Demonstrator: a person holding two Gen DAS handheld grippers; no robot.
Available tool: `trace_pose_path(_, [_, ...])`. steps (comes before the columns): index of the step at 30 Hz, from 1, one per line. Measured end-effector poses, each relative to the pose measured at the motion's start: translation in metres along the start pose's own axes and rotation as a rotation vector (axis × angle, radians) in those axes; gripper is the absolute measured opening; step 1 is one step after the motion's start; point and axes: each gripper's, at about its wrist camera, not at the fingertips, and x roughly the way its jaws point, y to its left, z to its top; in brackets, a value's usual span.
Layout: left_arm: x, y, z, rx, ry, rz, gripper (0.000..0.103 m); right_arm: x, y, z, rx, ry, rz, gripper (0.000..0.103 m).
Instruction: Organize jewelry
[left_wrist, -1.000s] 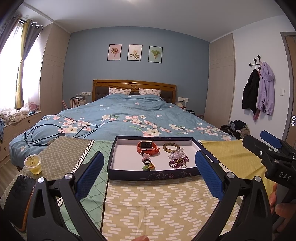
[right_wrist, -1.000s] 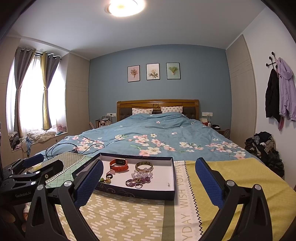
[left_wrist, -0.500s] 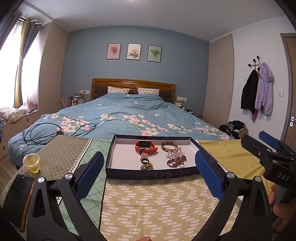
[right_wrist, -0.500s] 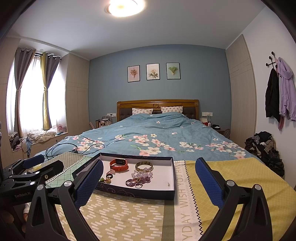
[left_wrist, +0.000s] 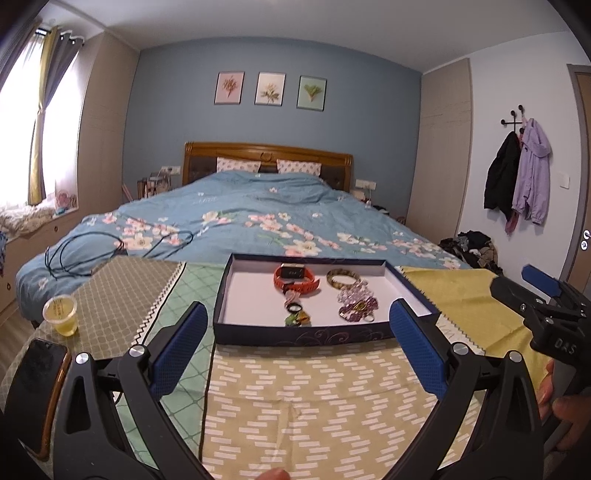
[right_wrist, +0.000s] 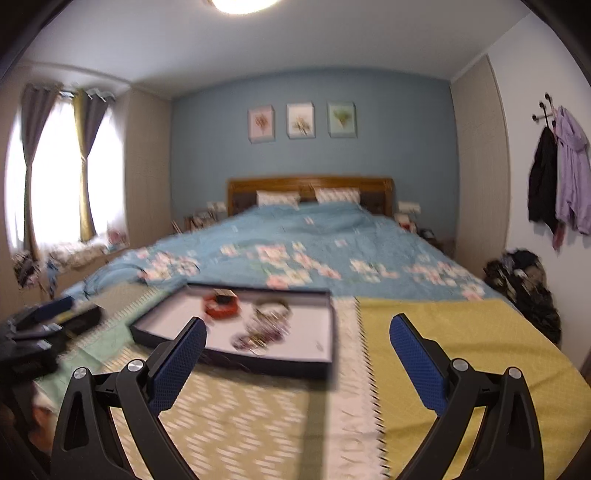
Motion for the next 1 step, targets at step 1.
trace_pose_path(1, [0.0029,0.0042,0.0003,-0.002,0.014,0.006,0.097,0.0066,-0.0084,-0.0011,0.002,0.036,-0.01,0.096])
